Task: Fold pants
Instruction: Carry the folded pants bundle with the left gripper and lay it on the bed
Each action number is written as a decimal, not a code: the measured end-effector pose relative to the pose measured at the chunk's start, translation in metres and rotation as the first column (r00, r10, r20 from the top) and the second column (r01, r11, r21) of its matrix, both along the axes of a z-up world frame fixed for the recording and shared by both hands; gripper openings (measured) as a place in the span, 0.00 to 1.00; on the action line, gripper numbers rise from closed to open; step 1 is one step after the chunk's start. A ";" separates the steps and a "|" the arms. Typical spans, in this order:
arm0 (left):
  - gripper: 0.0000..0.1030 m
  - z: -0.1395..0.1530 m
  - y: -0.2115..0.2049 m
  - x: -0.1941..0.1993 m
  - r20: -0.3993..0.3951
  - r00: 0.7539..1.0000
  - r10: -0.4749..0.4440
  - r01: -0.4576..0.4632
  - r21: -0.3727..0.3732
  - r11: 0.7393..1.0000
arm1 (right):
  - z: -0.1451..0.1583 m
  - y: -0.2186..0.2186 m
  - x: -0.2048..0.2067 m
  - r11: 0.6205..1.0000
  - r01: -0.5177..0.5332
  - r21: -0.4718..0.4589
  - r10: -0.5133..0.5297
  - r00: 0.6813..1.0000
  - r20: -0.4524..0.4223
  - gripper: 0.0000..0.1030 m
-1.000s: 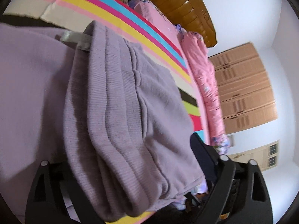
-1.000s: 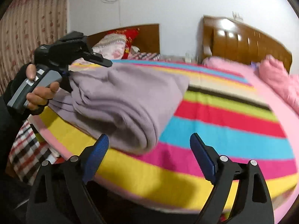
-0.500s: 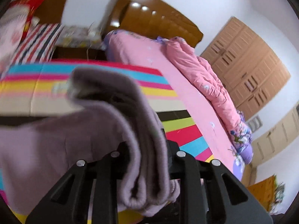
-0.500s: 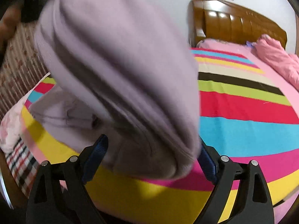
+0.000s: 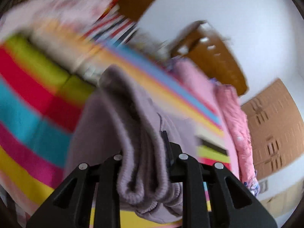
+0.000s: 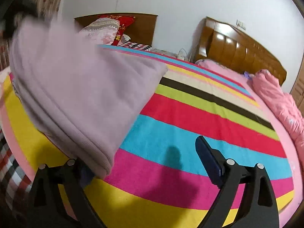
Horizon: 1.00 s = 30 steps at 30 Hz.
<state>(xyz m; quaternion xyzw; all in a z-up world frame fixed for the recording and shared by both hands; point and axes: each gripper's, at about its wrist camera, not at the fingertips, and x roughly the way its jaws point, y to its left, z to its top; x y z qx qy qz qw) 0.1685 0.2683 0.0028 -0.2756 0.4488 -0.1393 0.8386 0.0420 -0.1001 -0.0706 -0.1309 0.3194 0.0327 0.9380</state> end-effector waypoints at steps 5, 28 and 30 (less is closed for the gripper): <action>0.21 -0.037 0.030 -0.009 0.013 1.000 -0.014 0.015 -0.121 0.992 | 0.004 0.002 0.002 0.999 -0.009 -0.030 0.009 1.000 -0.001 0.87; 0.23 -0.028 0.050 -0.035 0.112 0.993 -0.041 0.060 -0.175 0.983 | 0.013 0.000 -0.012 0.995 0.057 -0.086 -0.050 0.996 0.076 0.89; 0.24 -0.039 0.049 -0.035 0.098 0.994 -0.054 0.070 -0.158 0.985 | -0.004 -0.003 -0.008 0.994 0.046 -0.095 -0.044 0.999 0.019 0.89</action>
